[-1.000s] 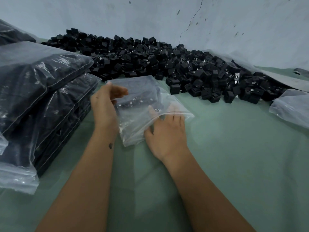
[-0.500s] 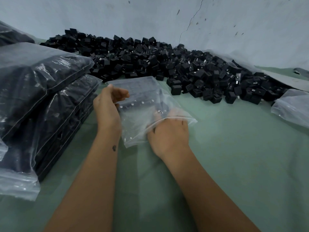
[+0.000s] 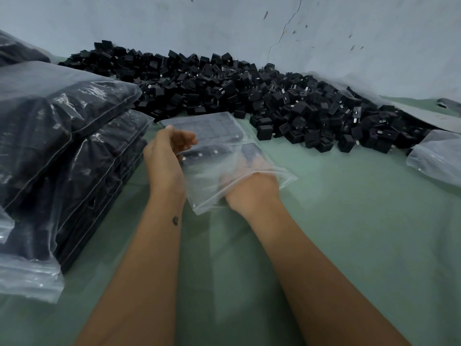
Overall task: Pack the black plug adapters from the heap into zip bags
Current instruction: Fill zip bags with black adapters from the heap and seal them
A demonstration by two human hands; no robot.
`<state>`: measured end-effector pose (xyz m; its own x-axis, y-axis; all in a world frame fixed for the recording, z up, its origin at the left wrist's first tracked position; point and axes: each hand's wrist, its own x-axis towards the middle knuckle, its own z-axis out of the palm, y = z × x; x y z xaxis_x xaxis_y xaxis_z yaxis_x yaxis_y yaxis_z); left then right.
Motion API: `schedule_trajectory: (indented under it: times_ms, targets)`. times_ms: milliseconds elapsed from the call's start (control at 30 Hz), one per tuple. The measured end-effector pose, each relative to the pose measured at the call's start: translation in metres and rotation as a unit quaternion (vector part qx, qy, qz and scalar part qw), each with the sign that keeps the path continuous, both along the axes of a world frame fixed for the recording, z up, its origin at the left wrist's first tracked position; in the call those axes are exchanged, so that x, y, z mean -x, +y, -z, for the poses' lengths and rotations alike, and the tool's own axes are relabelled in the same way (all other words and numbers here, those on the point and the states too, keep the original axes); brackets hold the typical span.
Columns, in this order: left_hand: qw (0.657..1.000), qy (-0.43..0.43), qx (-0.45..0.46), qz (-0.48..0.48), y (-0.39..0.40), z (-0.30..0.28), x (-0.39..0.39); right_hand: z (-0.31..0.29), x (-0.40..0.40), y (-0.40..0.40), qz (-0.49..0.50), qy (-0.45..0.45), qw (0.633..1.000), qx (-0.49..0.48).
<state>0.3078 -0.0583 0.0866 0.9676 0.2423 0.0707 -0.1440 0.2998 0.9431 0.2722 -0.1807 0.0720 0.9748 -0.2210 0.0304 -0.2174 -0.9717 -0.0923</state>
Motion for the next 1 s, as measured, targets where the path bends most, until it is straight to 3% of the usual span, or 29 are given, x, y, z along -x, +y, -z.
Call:
schedule_trajectory:
  times_ms: [233,367,533,667,833,933,1000]
  targets:
    - [1.0,0.005,0.007,0.002,0.0,0.0,-0.001,-0.019,-0.011,0.009,-0.093,-0.036,0.98,0.174]
    - [1.0,0.003,0.012,0.002,0.0,0.0,-0.002,-0.022,-0.016,0.008,-0.105,-0.019,0.972,0.209]
    - [1.0,0.003,0.014,0.003,0.0,0.0,-0.002,-0.009,-0.031,0.003,-0.068,-0.042,0.985,0.154]
    - [1.0,0.001,0.011,0.005,0.001,0.001,-0.002,-0.002,-0.043,-0.007,0.014,-0.11,0.994,0.02]
    - [1.0,0.006,0.008,-0.002,0.001,0.001,-0.005,-0.004,-0.024,-0.007,-0.078,-0.1,0.991,0.038]
    - [0.99,-0.056,-0.128,0.005,-0.001,0.008,-0.003,0.0,0.003,-0.011,-0.114,-0.108,0.987,0.014]
    - [0.957,-0.113,-0.265,0.041,-0.005,0.011,0.0,-0.001,0.02,-0.016,-0.121,-0.156,0.98,0.014]
